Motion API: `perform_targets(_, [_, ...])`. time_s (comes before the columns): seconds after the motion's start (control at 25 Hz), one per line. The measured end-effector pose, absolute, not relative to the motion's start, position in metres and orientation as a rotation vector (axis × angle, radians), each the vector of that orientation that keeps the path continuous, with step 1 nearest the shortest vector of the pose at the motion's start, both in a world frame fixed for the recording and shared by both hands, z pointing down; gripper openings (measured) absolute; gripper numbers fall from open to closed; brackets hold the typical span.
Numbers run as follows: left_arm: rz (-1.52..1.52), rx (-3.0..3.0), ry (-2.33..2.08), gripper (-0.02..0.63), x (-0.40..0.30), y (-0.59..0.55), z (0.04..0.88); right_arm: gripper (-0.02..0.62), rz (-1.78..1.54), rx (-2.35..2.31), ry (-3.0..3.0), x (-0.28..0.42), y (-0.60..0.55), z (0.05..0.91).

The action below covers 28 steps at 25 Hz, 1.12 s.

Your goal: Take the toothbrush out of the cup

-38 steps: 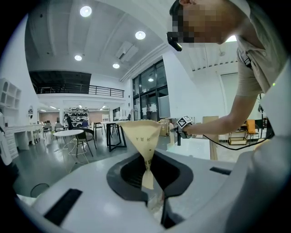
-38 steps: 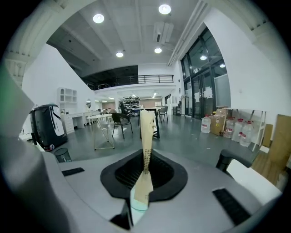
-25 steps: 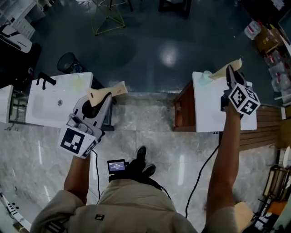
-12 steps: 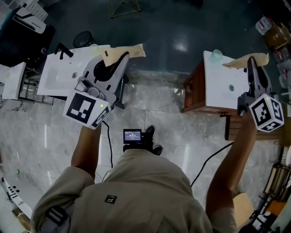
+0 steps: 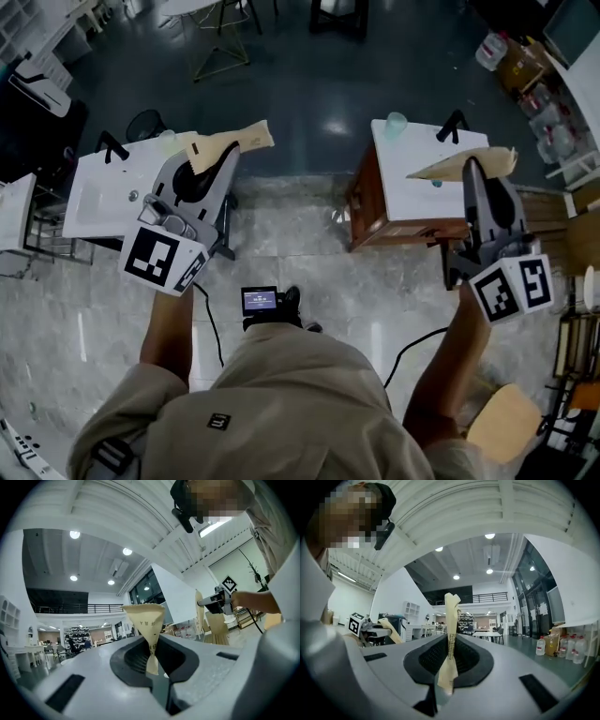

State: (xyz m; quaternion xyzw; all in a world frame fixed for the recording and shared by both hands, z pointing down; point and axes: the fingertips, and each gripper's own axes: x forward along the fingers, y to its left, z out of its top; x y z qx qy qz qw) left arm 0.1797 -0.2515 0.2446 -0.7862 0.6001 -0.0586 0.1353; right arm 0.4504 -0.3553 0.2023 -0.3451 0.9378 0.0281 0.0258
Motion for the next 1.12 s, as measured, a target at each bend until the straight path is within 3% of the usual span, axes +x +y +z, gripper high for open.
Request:
perform_targets(0.52, [-0.186, -2.333, 1.594, 0.029, 0.229, -0.202, 0.221, 0.029, 0.076, -1.091, 2.928, 0.475, -0.255, 0.212])
perform_targets(1.12, [-0.179, -2.347, 1.597, 0.029, 0.233, -0.159, 0.222, 0.029, 0.050, -1.115, 2.906, 0.485, -0.217, 0.214])
